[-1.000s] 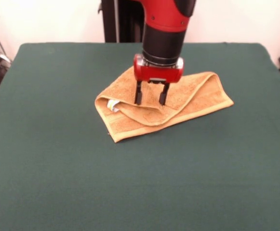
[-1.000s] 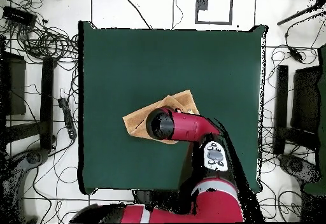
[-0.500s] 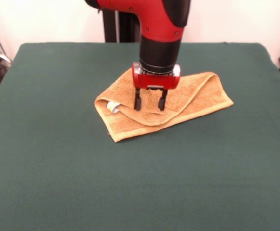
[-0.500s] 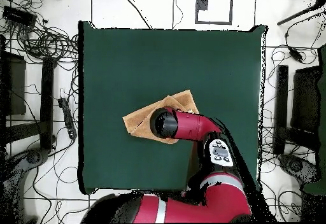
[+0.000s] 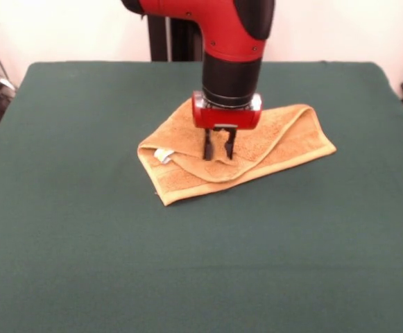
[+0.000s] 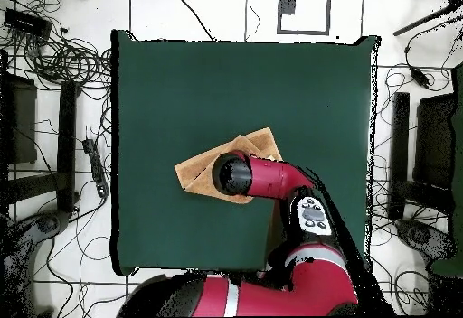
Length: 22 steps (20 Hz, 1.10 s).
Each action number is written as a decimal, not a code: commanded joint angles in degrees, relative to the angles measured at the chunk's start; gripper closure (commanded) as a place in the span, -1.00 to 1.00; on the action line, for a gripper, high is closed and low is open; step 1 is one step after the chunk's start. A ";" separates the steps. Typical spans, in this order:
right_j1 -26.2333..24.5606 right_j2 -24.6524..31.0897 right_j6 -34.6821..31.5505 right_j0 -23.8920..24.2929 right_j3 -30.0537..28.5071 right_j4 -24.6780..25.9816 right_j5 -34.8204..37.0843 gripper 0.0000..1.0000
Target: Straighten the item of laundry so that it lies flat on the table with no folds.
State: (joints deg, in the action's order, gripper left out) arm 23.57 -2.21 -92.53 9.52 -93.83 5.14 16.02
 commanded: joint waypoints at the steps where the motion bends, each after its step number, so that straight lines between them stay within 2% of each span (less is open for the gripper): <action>1: -4.99 6.89 -5.47 -0.26 1.69 -0.11 1.35 1.00; 11: -4.13 7.90 -4.28 0.41 0.94 0.73 0.99 1.00; 17: 1.27 11.05 -0.94 4.65 -5.56 2.19 3.40 1.00; 22: 6.39 12.50 -0.63 6.73 -11.68 3.54 4.10 1.00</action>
State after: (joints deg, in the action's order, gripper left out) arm 26.71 2.10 -92.53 14.85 -97.32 6.19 16.00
